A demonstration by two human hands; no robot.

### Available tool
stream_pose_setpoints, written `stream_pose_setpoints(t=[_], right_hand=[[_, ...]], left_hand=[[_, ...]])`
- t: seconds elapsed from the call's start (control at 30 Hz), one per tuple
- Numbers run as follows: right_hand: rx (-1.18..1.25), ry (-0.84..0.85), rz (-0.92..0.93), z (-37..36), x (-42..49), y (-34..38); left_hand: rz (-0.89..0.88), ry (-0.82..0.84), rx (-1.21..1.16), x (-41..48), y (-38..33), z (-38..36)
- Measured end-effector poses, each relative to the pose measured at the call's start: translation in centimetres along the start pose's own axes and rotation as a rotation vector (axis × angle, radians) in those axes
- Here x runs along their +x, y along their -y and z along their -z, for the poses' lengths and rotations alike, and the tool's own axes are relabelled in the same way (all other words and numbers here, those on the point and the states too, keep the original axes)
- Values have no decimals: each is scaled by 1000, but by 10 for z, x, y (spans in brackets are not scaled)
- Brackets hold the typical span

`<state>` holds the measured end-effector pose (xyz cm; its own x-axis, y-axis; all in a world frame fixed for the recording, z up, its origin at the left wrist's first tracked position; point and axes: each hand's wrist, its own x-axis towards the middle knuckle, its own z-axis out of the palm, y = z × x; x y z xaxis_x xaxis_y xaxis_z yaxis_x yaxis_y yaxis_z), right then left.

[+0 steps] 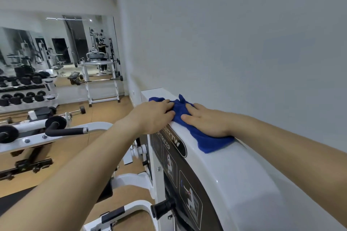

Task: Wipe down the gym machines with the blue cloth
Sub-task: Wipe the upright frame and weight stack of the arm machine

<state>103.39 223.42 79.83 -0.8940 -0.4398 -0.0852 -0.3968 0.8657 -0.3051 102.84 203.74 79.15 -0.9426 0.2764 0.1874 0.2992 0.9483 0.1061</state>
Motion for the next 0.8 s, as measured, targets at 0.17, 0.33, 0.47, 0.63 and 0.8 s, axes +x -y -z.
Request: stream_pose_setpoints(t=[0.17, 0.33, 0.47, 0.63, 0.8], right_hand=[[18, 24, -55, 4, 59, 6], [92, 59, -82, 15, 120, 9], [172, 21, -94, 19, 165, 12], [283, 7, -44, 20, 178, 13], [428, -19, -46, 14, 131, 5]], left_hand=[[96, 27, -65, 46, 23, -3], [45, 69, 4, 91, 62, -4], [45, 93, -7, 127, 92, -8], [47, 87, -58, 138, 100, -7], [39, 84, -140, 107, 67, -3]])
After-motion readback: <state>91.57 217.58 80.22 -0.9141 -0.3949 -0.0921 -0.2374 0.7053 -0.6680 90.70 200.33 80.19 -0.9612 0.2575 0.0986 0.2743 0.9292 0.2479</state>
